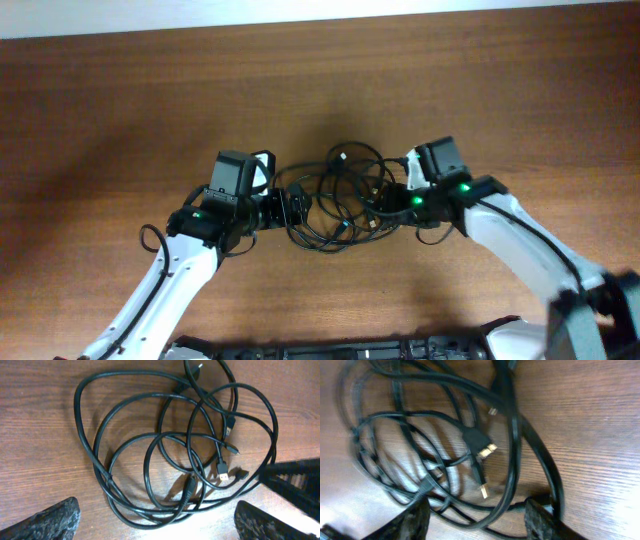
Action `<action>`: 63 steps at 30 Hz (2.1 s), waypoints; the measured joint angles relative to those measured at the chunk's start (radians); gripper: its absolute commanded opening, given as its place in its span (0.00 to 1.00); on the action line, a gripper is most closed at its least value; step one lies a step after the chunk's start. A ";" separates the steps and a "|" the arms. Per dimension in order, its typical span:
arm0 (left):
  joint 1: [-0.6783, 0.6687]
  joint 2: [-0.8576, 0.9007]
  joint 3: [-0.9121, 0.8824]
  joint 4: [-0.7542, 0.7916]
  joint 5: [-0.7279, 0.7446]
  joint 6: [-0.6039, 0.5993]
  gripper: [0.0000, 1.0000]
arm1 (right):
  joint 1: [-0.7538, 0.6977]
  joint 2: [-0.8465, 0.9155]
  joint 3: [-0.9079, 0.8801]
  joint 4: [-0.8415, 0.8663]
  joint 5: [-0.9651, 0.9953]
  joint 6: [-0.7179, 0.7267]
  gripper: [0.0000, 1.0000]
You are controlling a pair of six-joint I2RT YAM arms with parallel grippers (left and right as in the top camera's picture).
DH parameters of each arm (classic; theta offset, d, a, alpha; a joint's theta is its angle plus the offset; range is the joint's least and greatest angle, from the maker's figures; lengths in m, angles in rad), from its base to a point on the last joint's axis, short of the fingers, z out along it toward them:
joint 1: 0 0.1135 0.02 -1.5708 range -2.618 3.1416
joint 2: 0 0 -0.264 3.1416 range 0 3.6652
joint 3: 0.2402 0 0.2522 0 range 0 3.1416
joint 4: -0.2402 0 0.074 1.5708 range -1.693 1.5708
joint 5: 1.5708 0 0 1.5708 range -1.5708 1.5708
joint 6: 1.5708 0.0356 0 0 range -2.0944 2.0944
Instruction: Untangle cables
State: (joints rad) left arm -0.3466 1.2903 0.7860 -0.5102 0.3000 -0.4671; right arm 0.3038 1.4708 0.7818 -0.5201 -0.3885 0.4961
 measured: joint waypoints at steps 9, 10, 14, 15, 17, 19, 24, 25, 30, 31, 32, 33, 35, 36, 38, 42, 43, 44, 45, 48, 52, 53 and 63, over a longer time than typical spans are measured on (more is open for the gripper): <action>0.000 0.000 0.000 -0.012 0.000 0.000 0.99 | -0.025 0.154 0.006 0.189 -0.361 0.047 0.04; 0.000 0.000 0.000 -0.017 0.000 0.000 1.00 | -0.048 0.134 0.021 0.191 -0.451 0.046 0.04; 0.000 0.000 0.000 -0.021 0.000 0.000 0.96 | -0.063 0.019 0.054 0.208 -0.678 0.028 0.04; 0.000 0.000 0.000 -0.020 0.000 0.000 0.95 | -0.063 -0.024 0.054 0.207 -0.710 0.026 0.04; 0.000 0.000 0.000 -0.021 0.000 0.000 0.88 | -0.063 -0.148 0.054 0.215 -0.759 0.024 0.04; 0.000 0.003 0.000 -0.016 0.000 0.001 0.76 | -0.063 -0.270 0.054 0.284 -0.793 0.024 0.04; -0.045 0.063 0.000 0.000 0.003 0.005 0.44 | -0.063 -0.507 0.068 0.654 -0.807 0.023 0.04; -0.069 0.088 0.000 0.000 0.003 0.006 0.41 | -0.066 -0.519 0.069 0.710 -0.803 0.023 0.04; -0.127 0.195 0.000 -0.017 0.004 0.003 0.36 | -0.224 -0.517 0.069 0.772 -0.756 0.024 0.04; -0.128 0.210 0.000 -0.028 0.003 0.003 0.36 | -0.275 -0.513 0.069 0.772 -0.739 0.024 0.04; -0.128 0.224 0.000 -0.037 0.000 0.003 0.36 | -0.352 -0.502 0.069 0.773 -0.722 0.025 0.04; -0.128 0.239 0.000 -0.046 -0.001 0.003 0.35 | -0.426 -0.491 0.069 0.773 -0.698 0.024 0.04; -0.128 0.240 0.000 -0.046 0.000 0.003 0.36 | -0.522 -0.476 0.069 0.774 -0.683 0.024 0.04; -0.128 0.240 0.000 -0.047 0.000 0.003 0.36 | -0.584 -0.468 0.069 0.774 -0.673 0.024 0.04; -0.128 0.240 0.000 -0.046 0.000 0.003 0.36 | -0.673 -0.457 0.072 0.768 -0.663 0.024 0.04; -0.128 0.240 0.000 -0.047 -0.001 0.003 0.33 | -0.800 -0.429 0.229 0.765 -0.644 0.025 0.05; -0.128 0.240 0.000 -0.047 -0.005 0.003 0.33 | -0.819 -0.409 0.311 0.775 -0.632 0.031 0.05; -0.128 0.240 0.000 -0.051 -0.012 0.003 0.31 | -0.833 -0.371 0.425 0.773 -0.625 0.048 0.05; -0.128 0.241 0.000 -0.049 -0.019 0.004 0.31 | -0.835 -0.343 0.492 0.760 -0.625 0.055 0.05; -0.128 0.241 0.000 -0.051 -0.041 0.004 0.28 | -0.842 -0.206 0.746 0.630 -0.621 0.070 0.05; -0.128 0.241 0.000 -0.053 -0.050 0.003 0.38 | -0.844 -0.037 0.949 0.480 -0.617 0.077 0.04; -0.128 0.241 0.000 -0.051 -0.050 0.003 0.63 | -0.845 -0.017 0.964 0.426 -0.615 0.073 0.04; -0.129 0.241 -0.005 0.266 0.158 0.003 0.99 | -0.721 0.021 0.988 -0.710 -0.032 -0.275 0.04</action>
State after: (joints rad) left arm -0.4751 1.5318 0.7815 -0.2447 0.4580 -0.4637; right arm -0.4175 1.4914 1.7695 -1.2304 -0.4206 0.2211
